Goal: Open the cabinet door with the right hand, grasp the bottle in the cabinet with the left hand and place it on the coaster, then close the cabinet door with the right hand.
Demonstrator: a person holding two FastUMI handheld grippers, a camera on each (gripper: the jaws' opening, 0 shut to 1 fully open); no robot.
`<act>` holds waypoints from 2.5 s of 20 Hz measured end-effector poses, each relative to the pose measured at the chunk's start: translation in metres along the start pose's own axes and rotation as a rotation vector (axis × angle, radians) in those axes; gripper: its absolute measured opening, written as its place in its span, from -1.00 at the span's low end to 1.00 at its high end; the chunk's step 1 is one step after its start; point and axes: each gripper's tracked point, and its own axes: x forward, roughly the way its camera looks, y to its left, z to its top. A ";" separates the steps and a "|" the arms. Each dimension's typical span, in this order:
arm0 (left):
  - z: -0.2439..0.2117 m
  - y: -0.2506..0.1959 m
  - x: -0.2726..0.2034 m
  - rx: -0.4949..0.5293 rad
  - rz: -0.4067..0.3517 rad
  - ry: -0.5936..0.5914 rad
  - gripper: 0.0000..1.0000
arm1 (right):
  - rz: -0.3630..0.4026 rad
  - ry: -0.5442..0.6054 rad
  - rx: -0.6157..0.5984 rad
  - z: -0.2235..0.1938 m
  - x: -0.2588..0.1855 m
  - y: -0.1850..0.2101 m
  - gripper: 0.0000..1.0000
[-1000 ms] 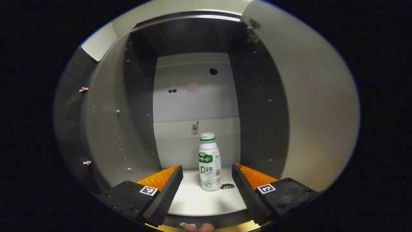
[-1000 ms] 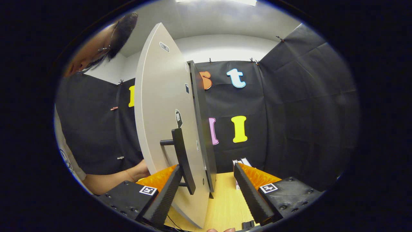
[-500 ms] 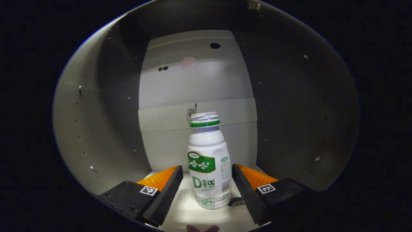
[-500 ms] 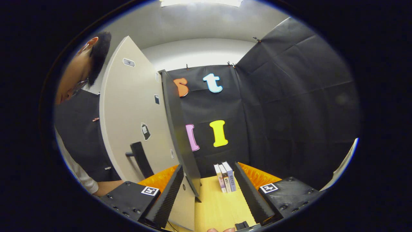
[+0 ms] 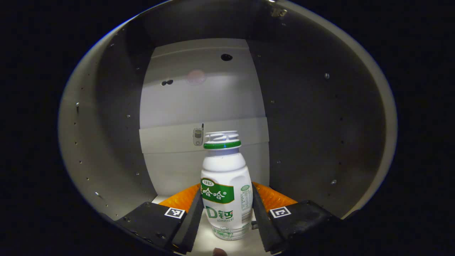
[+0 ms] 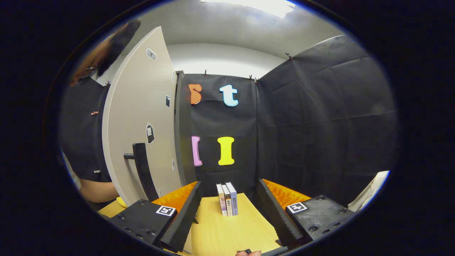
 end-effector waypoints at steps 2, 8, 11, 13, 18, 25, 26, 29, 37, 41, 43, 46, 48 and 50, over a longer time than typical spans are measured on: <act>0.009 0.012 -0.031 -0.003 -0.008 -0.003 0.43 | -0.019 -0.002 -0.001 0.002 -0.008 0.002 0.94; 0.032 0.055 -0.123 -0.020 -0.039 -0.037 0.43 | -0.046 -0.013 -0.022 0.005 -0.030 0.018 0.94; 0.037 0.079 -0.170 -0.007 -0.048 -0.055 0.43 | -0.048 -0.026 -0.035 0.009 -0.037 0.030 0.95; 0.036 0.099 -0.201 -0.012 -0.042 -0.058 0.43 | -0.050 -0.027 -0.038 0.010 -0.040 0.036 0.95; 0.006 0.150 -0.266 -0.054 -0.008 -0.072 0.45 | -0.066 -0.040 -0.040 0.011 -0.044 0.050 0.95; -0.062 0.191 -0.337 -0.005 -0.021 -0.093 0.45 | -0.076 -0.073 -0.079 0.015 -0.051 0.072 0.95; -0.072 0.191 -0.345 -0.005 -0.037 -0.095 0.43 | -0.076 -0.073 -0.086 0.015 -0.051 0.074 0.95; -0.110 0.191 -0.369 -0.012 -0.079 -0.081 0.43 | -0.085 -0.079 -0.104 0.016 -0.052 0.077 0.94; -0.215 0.182 -0.409 -0.045 -0.195 -0.003 0.43 | -0.129 -0.085 -0.079 0.021 -0.052 0.072 0.94; -0.272 0.187 -0.417 -0.075 -0.202 0.064 0.44 | -0.154 -0.083 -0.089 0.025 -0.056 0.065 0.94; -0.296 0.184 -0.421 -0.075 -0.218 0.092 0.45 | -0.168 -0.086 -0.095 0.028 -0.057 0.062 0.94; -0.318 0.181 -0.420 -0.102 -0.230 0.117 0.45 | -0.182 -0.073 -0.112 0.025 -0.058 0.059 0.94; -0.325 0.173 -0.416 -0.106 -0.242 0.119 0.45 | -0.190 -0.066 -0.098 0.025 -0.059 0.057 0.94; -0.336 0.164 -0.411 -0.083 -0.260 0.126 0.45 | -0.209 -0.058 -0.098 0.024 -0.060 0.049 0.94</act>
